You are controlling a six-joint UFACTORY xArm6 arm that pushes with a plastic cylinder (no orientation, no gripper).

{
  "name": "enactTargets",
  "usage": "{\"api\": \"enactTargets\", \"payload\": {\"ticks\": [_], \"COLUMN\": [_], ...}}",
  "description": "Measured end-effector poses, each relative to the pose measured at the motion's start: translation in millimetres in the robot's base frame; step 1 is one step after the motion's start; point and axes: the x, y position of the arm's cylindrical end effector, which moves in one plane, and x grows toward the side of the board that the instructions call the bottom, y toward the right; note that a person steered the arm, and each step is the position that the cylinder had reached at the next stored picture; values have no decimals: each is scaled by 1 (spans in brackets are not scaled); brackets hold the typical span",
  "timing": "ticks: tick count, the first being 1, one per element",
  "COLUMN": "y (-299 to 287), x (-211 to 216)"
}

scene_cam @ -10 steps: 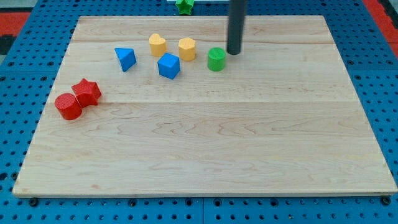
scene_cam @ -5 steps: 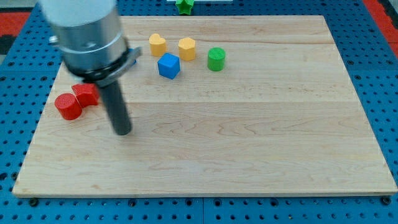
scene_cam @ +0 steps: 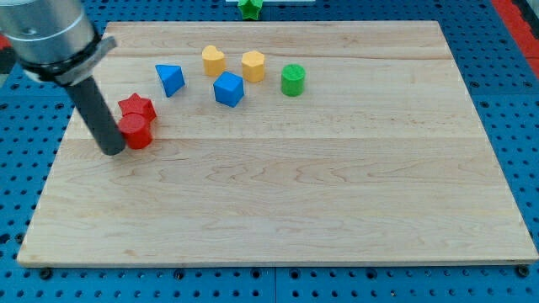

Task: Arrange the red blocks horizontally

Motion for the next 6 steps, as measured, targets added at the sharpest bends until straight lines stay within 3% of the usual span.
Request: {"api": "enactTargets", "payload": {"ticks": [2,5,6], "y": [-52,132,116], "x": [-11,-15,-15]}}
